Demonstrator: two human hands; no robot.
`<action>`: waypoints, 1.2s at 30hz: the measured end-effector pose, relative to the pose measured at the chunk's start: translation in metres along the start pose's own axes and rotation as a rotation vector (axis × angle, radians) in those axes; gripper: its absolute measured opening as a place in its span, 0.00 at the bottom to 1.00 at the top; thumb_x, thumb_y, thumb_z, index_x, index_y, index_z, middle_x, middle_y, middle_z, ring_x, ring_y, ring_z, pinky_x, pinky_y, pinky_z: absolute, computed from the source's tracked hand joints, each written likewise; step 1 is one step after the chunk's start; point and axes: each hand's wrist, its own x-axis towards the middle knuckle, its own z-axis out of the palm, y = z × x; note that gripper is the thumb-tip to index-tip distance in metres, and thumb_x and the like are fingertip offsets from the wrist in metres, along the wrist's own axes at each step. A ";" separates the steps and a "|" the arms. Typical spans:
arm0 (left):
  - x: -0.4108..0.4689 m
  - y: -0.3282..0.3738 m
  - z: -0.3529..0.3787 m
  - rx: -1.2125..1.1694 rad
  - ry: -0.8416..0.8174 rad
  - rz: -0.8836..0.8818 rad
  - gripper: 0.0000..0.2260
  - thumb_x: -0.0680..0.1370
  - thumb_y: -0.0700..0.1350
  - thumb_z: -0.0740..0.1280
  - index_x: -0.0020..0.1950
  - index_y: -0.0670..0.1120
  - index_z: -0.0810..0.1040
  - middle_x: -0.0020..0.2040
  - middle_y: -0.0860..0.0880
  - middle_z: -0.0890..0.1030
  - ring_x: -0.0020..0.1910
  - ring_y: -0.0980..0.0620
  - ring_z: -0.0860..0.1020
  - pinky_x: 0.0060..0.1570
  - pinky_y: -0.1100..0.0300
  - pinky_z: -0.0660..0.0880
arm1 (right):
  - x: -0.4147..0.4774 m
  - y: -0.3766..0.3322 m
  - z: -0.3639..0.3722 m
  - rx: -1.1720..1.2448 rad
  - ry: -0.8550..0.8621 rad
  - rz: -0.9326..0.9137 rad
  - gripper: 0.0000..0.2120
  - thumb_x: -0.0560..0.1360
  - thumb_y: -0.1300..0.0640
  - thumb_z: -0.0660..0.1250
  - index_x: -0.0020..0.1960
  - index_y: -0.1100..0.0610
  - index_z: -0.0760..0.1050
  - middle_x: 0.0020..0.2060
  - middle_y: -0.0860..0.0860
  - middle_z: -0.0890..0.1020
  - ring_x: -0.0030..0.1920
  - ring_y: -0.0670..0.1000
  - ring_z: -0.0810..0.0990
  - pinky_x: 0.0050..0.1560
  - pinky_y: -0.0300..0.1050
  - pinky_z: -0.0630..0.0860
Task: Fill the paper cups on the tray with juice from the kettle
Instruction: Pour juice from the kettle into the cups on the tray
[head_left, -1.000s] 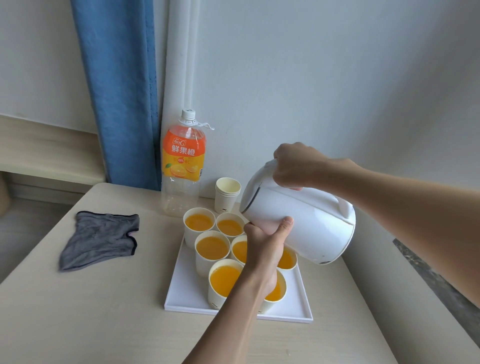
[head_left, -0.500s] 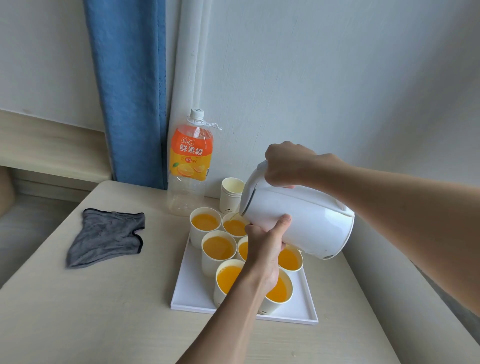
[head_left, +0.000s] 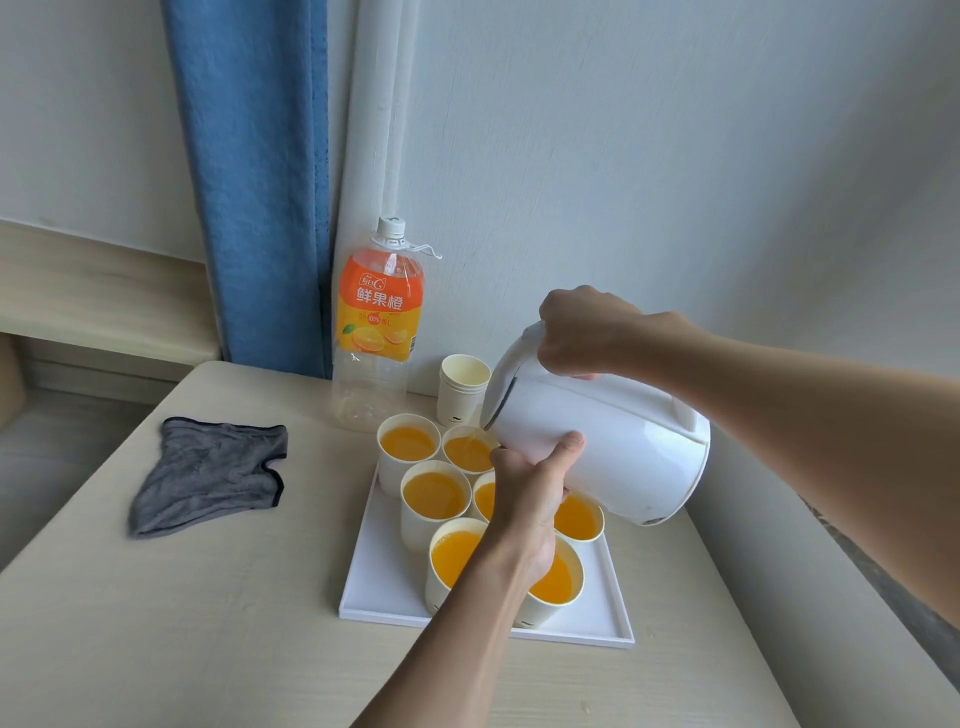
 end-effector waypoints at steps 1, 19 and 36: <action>0.000 0.001 0.000 0.011 -0.001 0.002 0.34 0.66 0.50 0.79 0.69 0.47 0.72 0.63 0.48 0.82 0.63 0.45 0.80 0.64 0.41 0.79 | 0.000 0.001 0.000 0.005 0.001 0.010 0.04 0.66 0.66 0.60 0.39 0.59 0.71 0.38 0.56 0.74 0.34 0.55 0.74 0.37 0.43 0.71; -0.008 0.027 -0.010 0.066 0.066 0.089 0.35 0.68 0.59 0.76 0.71 0.49 0.69 0.63 0.48 0.82 0.61 0.46 0.81 0.60 0.42 0.82 | -0.006 -0.016 -0.012 0.061 0.016 -0.015 0.05 0.65 0.67 0.58 0.39 0.59 0.69 0.37 0.56 0.73 0.33 0.54 0.72 0.32 0.41 0.67; -0.012 0.056 -0.030 -0.145 0.208 0.055 0.26 0.79 0.48 0.73 0.74 0.49 0.66 0.64 0.45 0.80 0.60 0.45 0.81 0.60 0.46 0.81 | 0.005 -0.080 -0.016 -0.095 0.039 -0.187 0.11 0.74 0.63 0.58 0.35 0.54 0.62 0.36 0.52 0.69 0.32 0.50 0.69 0.30 0.40 0.63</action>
